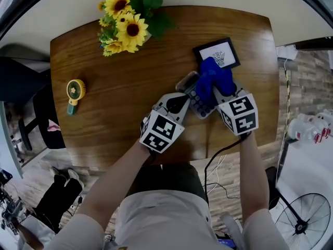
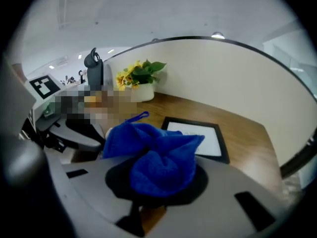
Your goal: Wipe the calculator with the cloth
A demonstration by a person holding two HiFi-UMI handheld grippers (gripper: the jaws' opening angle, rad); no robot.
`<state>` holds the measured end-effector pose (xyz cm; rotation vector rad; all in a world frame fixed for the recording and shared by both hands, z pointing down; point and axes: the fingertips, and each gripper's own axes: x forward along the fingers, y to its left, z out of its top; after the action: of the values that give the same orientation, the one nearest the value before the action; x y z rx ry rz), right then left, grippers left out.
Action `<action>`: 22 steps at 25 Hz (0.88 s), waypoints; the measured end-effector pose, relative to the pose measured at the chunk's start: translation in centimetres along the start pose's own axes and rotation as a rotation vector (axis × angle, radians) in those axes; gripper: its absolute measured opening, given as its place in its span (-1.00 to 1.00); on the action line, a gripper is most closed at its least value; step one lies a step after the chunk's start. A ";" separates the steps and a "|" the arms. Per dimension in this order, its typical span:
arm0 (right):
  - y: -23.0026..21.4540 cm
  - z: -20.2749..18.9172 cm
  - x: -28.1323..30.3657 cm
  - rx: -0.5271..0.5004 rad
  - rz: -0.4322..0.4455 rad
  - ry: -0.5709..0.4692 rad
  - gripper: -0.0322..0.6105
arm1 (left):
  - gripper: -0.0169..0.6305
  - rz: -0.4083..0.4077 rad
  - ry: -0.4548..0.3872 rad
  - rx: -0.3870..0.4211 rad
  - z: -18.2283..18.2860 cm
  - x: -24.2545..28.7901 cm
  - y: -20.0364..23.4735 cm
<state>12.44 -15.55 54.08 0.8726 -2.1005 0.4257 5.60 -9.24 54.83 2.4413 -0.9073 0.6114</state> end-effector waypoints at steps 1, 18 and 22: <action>-0.2 -0.9 -0.5 0.022 -0.010 0.002 -0.63 | -0.94 0.002 0.000 0.004 0.0 0.0 0.0; 9.7 -10.1 -5.5 0.286 -0.026 0.049 -0.63 | -0.94 -0.001 0.001 0.004 0.1 0.1 0.1; 12.8 -8.5 -4.5 0.239 0.033 0.033 -0.62 | -0.94 -0.003 0.000 0.002 0.2 0.0 0.0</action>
<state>10.01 0.14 55.79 0.9613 -2.0637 0.7151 5.64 -9.33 54.66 2.4440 -0.9038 0.6110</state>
